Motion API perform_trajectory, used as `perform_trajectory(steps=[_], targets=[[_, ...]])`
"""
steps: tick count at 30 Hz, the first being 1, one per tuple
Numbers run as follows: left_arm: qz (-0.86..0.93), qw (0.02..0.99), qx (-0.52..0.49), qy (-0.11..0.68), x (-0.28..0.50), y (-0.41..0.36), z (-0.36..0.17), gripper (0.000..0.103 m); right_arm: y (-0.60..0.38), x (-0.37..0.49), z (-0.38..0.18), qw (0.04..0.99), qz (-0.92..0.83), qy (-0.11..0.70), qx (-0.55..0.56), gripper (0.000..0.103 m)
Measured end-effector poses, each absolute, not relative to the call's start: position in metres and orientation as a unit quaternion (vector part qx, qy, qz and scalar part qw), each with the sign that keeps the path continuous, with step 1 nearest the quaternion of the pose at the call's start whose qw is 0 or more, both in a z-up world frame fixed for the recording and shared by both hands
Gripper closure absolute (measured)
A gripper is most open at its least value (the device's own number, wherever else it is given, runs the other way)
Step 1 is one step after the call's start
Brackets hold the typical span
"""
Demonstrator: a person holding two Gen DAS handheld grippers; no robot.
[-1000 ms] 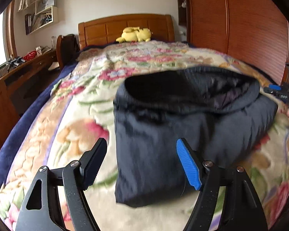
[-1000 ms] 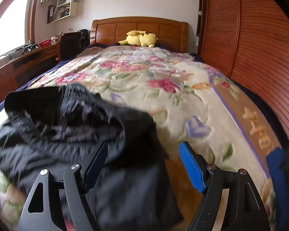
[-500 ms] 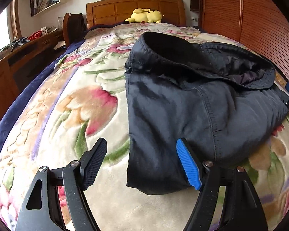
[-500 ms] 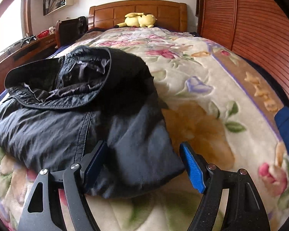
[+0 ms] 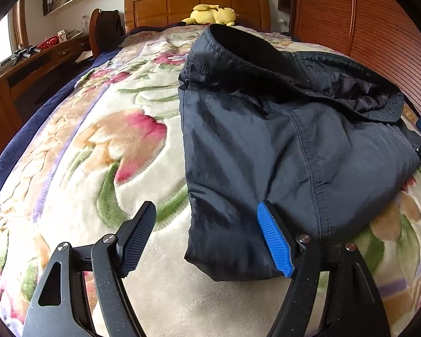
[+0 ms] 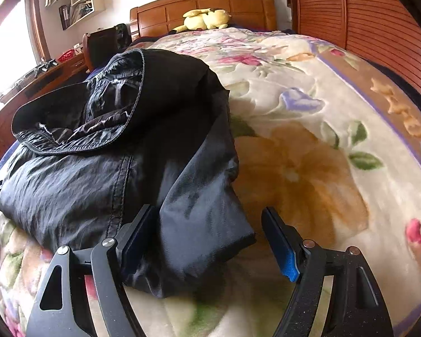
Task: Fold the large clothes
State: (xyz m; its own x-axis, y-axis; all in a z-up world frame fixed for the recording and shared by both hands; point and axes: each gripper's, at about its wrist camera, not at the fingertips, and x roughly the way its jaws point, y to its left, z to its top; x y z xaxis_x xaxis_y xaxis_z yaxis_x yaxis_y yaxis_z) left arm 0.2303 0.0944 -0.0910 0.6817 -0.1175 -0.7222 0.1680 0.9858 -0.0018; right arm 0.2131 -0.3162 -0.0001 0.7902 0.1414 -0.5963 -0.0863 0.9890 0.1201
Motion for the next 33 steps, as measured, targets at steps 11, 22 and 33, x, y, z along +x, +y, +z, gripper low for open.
perform_trajectory(steps=[11, 22, 33], targets=[[-0.123, 0.903, 0.056, 0.407, 0.221, 0.074, -0.082, 0.087, -0.295, 0.205, 0.013, 0.938, 0.113, 0.327, -0.005, 0.088], [-0.126, 0.931, 0.047, 0.340, 0.159, 0.079, -0.038, 0.093, -0.282, 0.156, 0.047, 0.952, 0.107, 0.287, -0.030, 0.089], [-0.141, 0.938, 0.024, 0.315, 0.093, 0.092, -0.028, 0.094, -0.284, 0.085, 0.059, 0.952, 0.116, 0.280, -0.049, 0.090]])
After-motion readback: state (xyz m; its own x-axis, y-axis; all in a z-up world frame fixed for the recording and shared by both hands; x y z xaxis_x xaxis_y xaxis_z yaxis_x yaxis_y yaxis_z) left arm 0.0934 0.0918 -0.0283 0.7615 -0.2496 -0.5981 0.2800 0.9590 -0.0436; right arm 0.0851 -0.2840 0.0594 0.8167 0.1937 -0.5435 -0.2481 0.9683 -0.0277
